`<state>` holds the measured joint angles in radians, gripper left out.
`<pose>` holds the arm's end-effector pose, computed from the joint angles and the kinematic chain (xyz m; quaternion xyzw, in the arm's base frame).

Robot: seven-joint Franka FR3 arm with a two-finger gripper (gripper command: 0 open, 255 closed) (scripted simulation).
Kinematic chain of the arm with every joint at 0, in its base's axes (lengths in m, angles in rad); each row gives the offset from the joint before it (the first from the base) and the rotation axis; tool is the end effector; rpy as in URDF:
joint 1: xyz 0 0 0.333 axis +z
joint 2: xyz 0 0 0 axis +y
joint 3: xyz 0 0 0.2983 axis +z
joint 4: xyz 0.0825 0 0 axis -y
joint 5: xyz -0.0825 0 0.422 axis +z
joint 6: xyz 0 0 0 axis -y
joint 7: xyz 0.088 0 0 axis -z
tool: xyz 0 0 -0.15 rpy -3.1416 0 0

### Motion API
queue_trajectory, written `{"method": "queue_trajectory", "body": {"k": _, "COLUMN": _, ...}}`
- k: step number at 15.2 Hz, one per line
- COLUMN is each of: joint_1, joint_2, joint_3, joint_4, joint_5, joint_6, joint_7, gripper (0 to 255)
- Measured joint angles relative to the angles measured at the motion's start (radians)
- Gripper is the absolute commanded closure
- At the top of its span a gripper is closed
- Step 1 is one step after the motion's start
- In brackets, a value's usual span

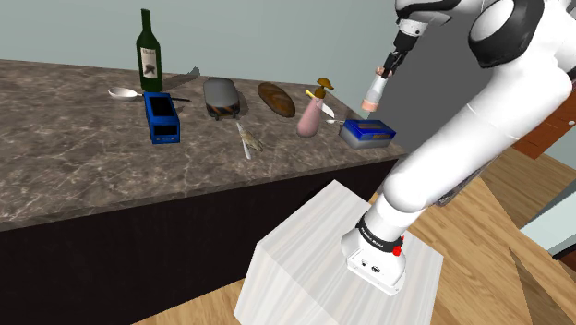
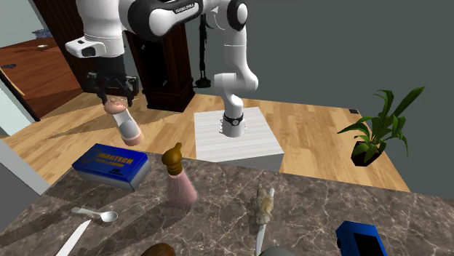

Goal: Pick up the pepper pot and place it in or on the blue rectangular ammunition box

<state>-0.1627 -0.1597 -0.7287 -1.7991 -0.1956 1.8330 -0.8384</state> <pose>0.3350 -0.4817 0.5391 0.9960 -0.0093 0.0174 0.0867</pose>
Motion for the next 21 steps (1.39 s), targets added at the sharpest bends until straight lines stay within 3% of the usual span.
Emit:
{"method": "queue_trajectory", "body": {"k": 4, "joint_1": -0.039, "joint_2": 0.156, "joint_3": -0.093, "joint_4": 0.162, "joint_5": 0.128, "joint_6": -0.033, "joint_7": -0.156, "gripper": 255}}
{"method": "queue_trajectory", "body": {"k": 6, "joint_1": -0.085, "joint_2": 0.256, "joint_3": -0.130, "joint_4": 0.264, "joint_5": 0.217, "joint_6": -0.065, "joint_7": -0.242, "gripper": 255}}
{"method": "queue_trajectory", "body": {"k": 11, "joint_1": -0.268, "joint_2": 0.476, "joint_3": -0.150, "joint_4": 0.508, "joint_5": 0.416, "joint_6": -0.156, "joint_7": -0.411, "gripper": 255}}
{"method": "queue_trajectory", "body": {"k": 21, "joint_1": -0.242, "joint_2": 0.465, "joint_3": -0.149, "joint_4": 0.357, "joint_5": 0.410, "joint_6": -0.017, "joint_7": -0.419, "gripper": 255}}
